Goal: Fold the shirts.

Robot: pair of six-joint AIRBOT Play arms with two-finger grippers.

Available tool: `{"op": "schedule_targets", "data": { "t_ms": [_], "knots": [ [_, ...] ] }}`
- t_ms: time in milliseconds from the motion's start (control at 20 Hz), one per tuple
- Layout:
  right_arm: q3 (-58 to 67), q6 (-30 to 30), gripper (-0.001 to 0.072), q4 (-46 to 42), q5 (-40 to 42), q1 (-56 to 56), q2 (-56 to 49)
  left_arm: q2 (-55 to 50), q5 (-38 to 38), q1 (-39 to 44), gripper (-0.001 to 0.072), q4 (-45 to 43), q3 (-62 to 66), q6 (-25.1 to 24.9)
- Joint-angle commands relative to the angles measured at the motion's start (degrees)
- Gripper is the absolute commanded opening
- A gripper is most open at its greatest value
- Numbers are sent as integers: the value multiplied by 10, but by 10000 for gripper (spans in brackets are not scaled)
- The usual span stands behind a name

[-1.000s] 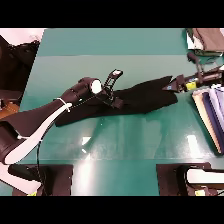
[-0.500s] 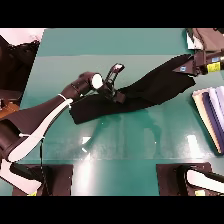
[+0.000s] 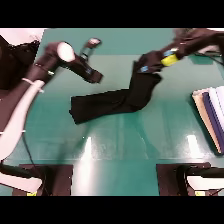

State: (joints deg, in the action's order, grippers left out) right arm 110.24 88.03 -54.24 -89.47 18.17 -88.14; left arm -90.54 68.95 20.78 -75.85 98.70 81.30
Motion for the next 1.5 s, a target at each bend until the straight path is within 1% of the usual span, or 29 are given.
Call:
{"op": "schedule_targets", "data": {
  "t_ms": [0,150,300,400,500,600,650,700,750,800,850,900,1000,1050,1200,1300,1450],
  "knots": [
    [92,35,24,-28,42,105,-98,88,47,-83,21,-84,5,-9],
    [91,45,25,-27,112,149,-152,159,59,-143,22,-135,5,-18],
    [52,44,25,-24,184,171,-183,202,64,-189,22,-140,5,-18],
    [57,38,25,-23,207,177,-203,209,72,-204,22,-140,5,-18],
    [80,34,26,-23,210,186,-226,208,80,-205,22,-137,3,-18],
    [81,11,27,-21,228,198,-234,208,80,-205,22,-110,-3,-18],
    [73,-7,29,-13,253,204,-234,208,80,-205,22,-100,-6,-18],
    [64,-41,167,19,283,210,-235,208,80,-205,22,-89,-12,-18],
    [56,-76,434,65,313,215,-235,208,80,-205,22,-83,-18,-18],
    [54,-106,593,113,333,221,-236,208,83,-205,22,-79,-24,-18],
    [61,-136,608,153,343,223,-239,208,82,-205,22,-77,-30,-18],
    [73,-161,608,184,342,225,-240,208,82,-205,22,-77,-34,-17],
    [82,-166,605,184,336,220,-227,208,86,-205,22,-77,-40,-17],
    [61,-166,603,182,332,210,-207,208,91,-205,22,-77,-40,-17],
    [-35,-181,595,181,266,148,-137,208,96,-205,22,-76,-40,-17],
    [-123,-182,595,181,228,82,-88,208,96,-205,22,-71,-40,-17],
    [-272,-177,595,181,207,-40,-20,208,95,-205,22,-50,-40,-18]
  ]
}}
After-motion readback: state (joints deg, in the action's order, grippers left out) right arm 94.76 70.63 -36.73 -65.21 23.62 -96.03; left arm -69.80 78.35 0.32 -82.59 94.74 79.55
